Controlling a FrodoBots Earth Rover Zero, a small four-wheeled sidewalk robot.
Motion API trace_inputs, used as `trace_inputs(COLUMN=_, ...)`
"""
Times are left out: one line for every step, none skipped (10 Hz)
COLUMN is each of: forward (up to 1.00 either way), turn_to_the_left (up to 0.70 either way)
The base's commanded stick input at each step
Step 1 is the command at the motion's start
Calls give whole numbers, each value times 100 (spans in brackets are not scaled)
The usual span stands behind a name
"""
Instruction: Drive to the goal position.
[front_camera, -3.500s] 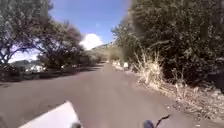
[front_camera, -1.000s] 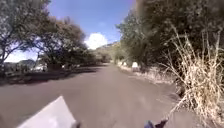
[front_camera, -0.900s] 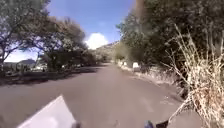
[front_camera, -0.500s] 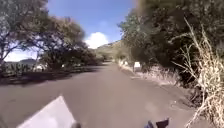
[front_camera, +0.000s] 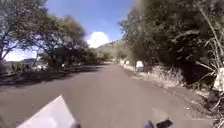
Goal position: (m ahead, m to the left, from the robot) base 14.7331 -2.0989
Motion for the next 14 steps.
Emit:
trace_inputs(forward=50, turn_to_the_left=0)
trace_inputs(forward=50, turn_to_the_left=0)
trace_inputs(forward=50, turn_to_the_left=0)
trace_inputs(forward=50, turn_to_the_left=0)
trace_inputs(forward=50, turn_to_the_left=-37)
trace_inputs(forward=50, turn_to_the_left=-47)
trace_inputs(forward=50, turn_to_the_left=-50)
trace_inputs(forward=50, turn_to_the_left=-6)
trace_inputs(forward=50, turn_to_the_left=0)
trace_inputs(forward=50, turn_to_the_left=0)
trace_inputs(forward=50, turn_to_the_left=0)
trace_inputs(forward=50, turn_to_the_left=0)
trace_inputs(forward=50, turn_to_the_left=0)
trace_inputs(forward=50, turn_to_the_left=0)
